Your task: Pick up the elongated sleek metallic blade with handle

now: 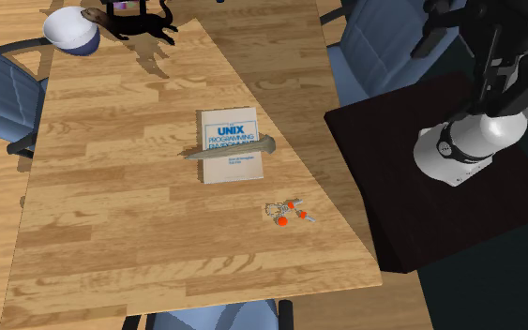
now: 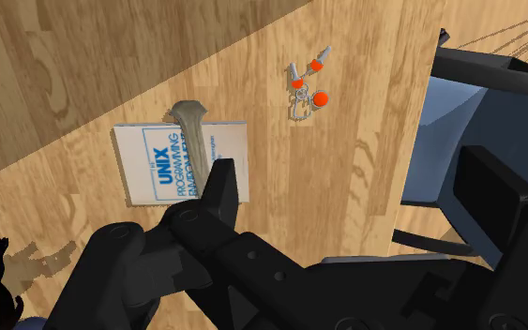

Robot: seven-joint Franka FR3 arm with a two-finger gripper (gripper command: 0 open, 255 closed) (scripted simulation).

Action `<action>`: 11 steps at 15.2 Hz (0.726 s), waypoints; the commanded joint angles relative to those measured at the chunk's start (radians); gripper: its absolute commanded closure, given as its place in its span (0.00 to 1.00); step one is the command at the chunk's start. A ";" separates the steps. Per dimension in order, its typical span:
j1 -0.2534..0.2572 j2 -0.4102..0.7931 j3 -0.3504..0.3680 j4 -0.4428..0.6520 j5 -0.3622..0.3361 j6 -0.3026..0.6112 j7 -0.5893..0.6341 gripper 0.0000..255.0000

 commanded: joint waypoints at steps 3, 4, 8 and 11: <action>-0.005 0.029 -0.018 -0.036 -0.010 0.062 -0.019 0.00; -0.007 0.046 -0.027 -0.052 -0.015 0.093 -0.029 0.00; -0.015 0.127 -0.063 -0.103 -0.032 0.218 -0.068 0.00; -0.020 0.202 -0.092 -0.127 -0.041 0.313 -0.097 0.00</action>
